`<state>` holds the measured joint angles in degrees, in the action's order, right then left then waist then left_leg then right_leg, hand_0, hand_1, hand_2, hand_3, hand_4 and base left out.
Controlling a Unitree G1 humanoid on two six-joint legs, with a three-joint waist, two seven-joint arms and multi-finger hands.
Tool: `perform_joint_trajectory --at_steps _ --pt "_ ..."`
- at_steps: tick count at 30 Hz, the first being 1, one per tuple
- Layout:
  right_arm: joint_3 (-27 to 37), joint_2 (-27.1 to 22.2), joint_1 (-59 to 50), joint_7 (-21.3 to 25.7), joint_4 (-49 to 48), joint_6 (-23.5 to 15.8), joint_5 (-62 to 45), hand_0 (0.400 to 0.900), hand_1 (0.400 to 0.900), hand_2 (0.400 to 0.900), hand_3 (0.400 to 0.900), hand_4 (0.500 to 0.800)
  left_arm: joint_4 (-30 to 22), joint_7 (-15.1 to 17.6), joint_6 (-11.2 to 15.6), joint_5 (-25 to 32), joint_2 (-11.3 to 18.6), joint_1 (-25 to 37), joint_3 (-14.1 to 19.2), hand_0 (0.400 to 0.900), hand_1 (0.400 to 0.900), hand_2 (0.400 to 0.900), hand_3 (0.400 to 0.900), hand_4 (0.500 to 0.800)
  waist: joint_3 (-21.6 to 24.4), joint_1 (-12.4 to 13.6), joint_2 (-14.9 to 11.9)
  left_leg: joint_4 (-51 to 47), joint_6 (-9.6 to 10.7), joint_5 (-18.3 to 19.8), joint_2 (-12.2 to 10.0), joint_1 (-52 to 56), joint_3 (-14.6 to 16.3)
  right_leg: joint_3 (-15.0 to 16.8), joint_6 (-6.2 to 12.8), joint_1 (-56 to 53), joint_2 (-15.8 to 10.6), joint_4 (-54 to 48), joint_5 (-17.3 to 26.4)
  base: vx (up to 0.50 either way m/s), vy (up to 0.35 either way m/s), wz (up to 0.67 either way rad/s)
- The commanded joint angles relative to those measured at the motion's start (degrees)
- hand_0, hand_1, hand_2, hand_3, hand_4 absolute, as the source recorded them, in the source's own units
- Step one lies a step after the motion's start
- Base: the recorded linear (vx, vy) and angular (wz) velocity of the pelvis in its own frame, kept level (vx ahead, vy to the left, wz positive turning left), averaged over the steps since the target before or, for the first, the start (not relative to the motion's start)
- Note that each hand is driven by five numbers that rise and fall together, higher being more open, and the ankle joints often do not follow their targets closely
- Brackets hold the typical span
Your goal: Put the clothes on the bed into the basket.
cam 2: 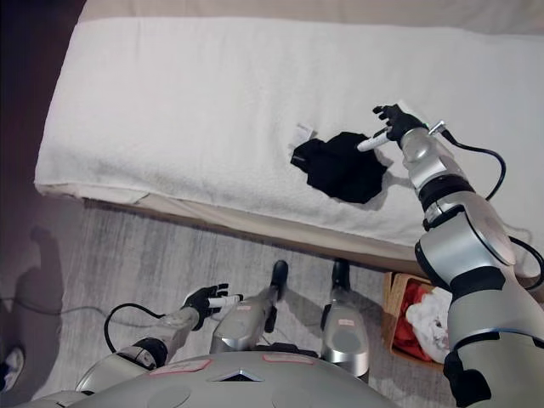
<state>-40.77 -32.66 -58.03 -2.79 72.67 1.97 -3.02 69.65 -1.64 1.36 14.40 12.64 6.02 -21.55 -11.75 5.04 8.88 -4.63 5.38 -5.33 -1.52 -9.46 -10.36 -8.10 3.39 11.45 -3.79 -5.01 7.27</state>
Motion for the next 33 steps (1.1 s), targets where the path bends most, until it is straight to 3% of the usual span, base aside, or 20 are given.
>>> perform_joint_trajectory --at_steps 1,8,19,22,23,33 --pt "-3.0 -0.7 -13.2 3.5 3.6 -1.7 1.2 0.900 0.900 0.900 0.900 0.800 2.5 1.5 -0.5 0.4 4.5 -0.8 -4.1 0.900 0.900 0.900 0.900 0.800 -0.6 1.4 -2.6 1.1 -0.6 3.6 1.6 0.3 3.2 3.4 2.99 1.6 -5.0 0.2 -1.2 0.00 0.008 0.15" --pt "-2.8 -4.1 -14.6 3.5 5.1 -1.5 1.0 0.900 0.900 0.900 0.900 0.800 -0.6 0.5 -0.4 -0.1 4.5 -3.0 -5.9 0.900 0.900 0.900 0.900 0.800 -2.9 3.4 1.6 0.0 -0.1 1.4 2.7 -2.9 1.7 2.1 3.23 3.7 -6.1 0.0 -0.9 -0.01 0.000 0.19" --pt "-1.8 -6.4 -14.5 3.3 6.2 -1.3 0.7 0.900 0.900 0.900 0.900 0.800 -4.1 -0.5 -0.6 -0.8 4.1 -4.0 -8.1 0.900 0.900 0.900 0.900 0.800 -5.0 4.8 5.4 -0.4 0.5 -0.3 3.6 -6.1 0.4 0.4 3.68 5.7 -7.6 0.0 -0.4 -0.02 0.003 0.16" --pt "-1.0 -6.4 -13.7 2.9 6.8 -1.1 0.3 0.429 0.429 0.429 0.429 0.518 -4.5 -0.6 -0.6 -0.8 4.1 -3.8 -8.2 0.900 0.900 0.900 0.900 0.800 -5.3 4.9 5.8 -0.4 0.5 -0.5 3.7 -6.6 0.2 0.1 3.73 5.9 -7.9 0.0 -0.3 -0.01 0.009 0.10" --pt "-0.8 -6.4 -13.4 2.8 7.0 -1.0 0.3 0.400 0.400 0.400 0.400 0.500 -4.6 -0.6 -0.7 -0.7 4.0 -3.8 -8.3 0.900 0.900 0.900 0.900 0.800 -5.3 4.9 5.9 -0.4 0.5 -0.5 3.8 -6.6 0.2 0.0 3.75 5.8 -8.0 0.0 -0.4 0.01 0.006 0.07" --pt "0.1 -6.0 -12.7 2.0 7.7 -0.5 -0.4 0.400 0.400 0.400 0.400 0.500 -4.3 -0.7 -0.8 -0.7 3.8 -3.6 -7.9 0.900 0.900 0.900 0.900 0.800 -5.0 4.8 5.8 -0.4 0.5 -0.3 3.9 -6.5 0.2 -0.5 3.83 5.3 -8.4 0.0 -0.5 0.00 0.006 0.03"
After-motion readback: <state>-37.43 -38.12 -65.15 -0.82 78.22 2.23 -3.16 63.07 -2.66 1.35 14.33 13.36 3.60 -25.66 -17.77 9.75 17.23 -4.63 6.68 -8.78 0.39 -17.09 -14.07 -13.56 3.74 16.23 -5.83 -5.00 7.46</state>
